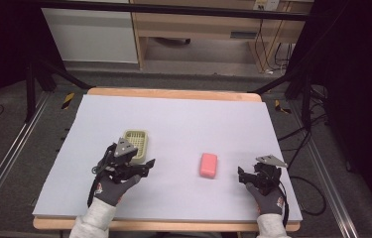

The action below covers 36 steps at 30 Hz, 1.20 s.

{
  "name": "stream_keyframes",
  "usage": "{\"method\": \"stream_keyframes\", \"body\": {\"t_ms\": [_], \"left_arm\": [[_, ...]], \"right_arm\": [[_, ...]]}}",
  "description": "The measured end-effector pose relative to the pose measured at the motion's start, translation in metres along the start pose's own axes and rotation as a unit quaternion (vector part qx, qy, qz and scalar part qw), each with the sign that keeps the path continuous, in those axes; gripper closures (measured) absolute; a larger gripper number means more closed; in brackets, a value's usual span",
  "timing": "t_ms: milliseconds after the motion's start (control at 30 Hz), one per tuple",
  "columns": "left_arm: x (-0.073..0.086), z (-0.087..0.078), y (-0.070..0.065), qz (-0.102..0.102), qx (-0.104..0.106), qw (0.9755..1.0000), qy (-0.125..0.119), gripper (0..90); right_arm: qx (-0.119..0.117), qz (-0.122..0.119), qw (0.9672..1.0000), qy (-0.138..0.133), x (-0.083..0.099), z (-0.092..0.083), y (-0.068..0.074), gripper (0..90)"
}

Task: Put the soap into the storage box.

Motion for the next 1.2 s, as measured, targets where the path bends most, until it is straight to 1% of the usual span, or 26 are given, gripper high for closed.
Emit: {"method": "stream_keyframes", "body": {"t_ms": [133,200,267,367,400,467,567,667,733,767,800,833,967,1033,1067,1100,1200], "left_arm": [[-0.008,0.009,-0.01,0.012,0.007,0.9999,0.002,27.7],[-0.009,0.011,-0.012,0.015,0.009,0.9998,0.005,27.7],[-0.012,0.019,-0.018,0.024,0.011,0.9996,0.012,27.7],[-0.014,0.028,-0.024,0.027,0.014,0.9994,0.017,27.7],[-0.014,0.028,-0.024,0.027,0.014,0.9994,0.017,27.7],[-0.017,0.038,-0.03,0.025,0.021,0.9993,0.018,27.8],[-0.02,0.046,-0.037,0.033,0.026,0.9988,0.026,27.8],[-0.025,0.053,-0.043,0.04,0.029,0.9984,0.027,27.8],[-0.026,0.055,-0.045,0.039,0.031,0.9984,0.026,27.7],[-0.029,0.06,-0.049,0.033,0.035,0.9986,0.023,27.7],[-0.029,0.06,-0.049,0.033,0.035,0.9986,0.023,27.7],[-0.03,0.065,-0.052,0.034,0.037,0.9984,0.024,27.8],[-0.032,0.074,-0.058,0.03,0.043,0.9983,0.026,28.0],[-0.033,0.078,-0.061,0.036,0.036,0.9983,0.03,27.9],[-0.033,0.078,-0.061,0.036,0.036,0.9983,0.03,27.9],[-0.033,0.083,-0.063,0.039,0.036,0.9981,0.033,27.8],[-0.034,0.087,-0.065,0.037,0.035,0.998,0.036,27.4]], "right_arm": [[0.0,0.001,1.0,0.001,0.0,0.0,0.0,9.0],[0.001,0.004,1.0,-0.001,-0.001,0.0,0.0,9.0],[0.002,0.004,1.0,-0.003,-0.001,0.0,0.0,8.9],[0.001,0.002,1.0,-0.002,-0.001,0.001,0.0,8.9],[0.002,0.001,1.0,-0.001,-0.001,0.001,0.0,8.9],[0.004,0.001,1.0,0.001,-0.001,0.001,0.001,8.9],[0.003,0.0,1.0,0.001,-0.001,0.001,0.001,8.9],[0.003,-0.001,1.0,0.001,-0.001,0.002,0.002,8.9],[0.003,0.0,1.0,0.0,-0.001,0.001,0.002,8.9],[0.004,-0.001,1.0,0.0,-0.001,0.001,0.002,8.9],[0.004,-0.001,1.0,0.001,-0.001,0.001,0.002,8.8],[0.004,-0.001,1.0,0.001,-0.001,0.002,0.002,8.9],[0.003,0.0,1.0,0.002,0.0,0.002,0.002,8.8],[0.004,0.0,1.0,0.002,0.0,0.002,0.002,8.8],[0.004,0.0,1.0,0.002,0.0,0.002,0.002,8.8],[0.003,0.004,1.0,0.004,0.0,0.001,0.002,8.7],[0.003,0.001,1.0,0.004,0.0,0.002,0.001,8.7]]}}
Point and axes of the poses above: each handheld gripper's, and its own axes: z roughly forward along the jaws, x roughly out of its underside, y roughly to its left, the point moved 7 cm from there along z, roughly forward along the jaws, and after that the axes turned 12 degrees about z, right-handed, at the moved point
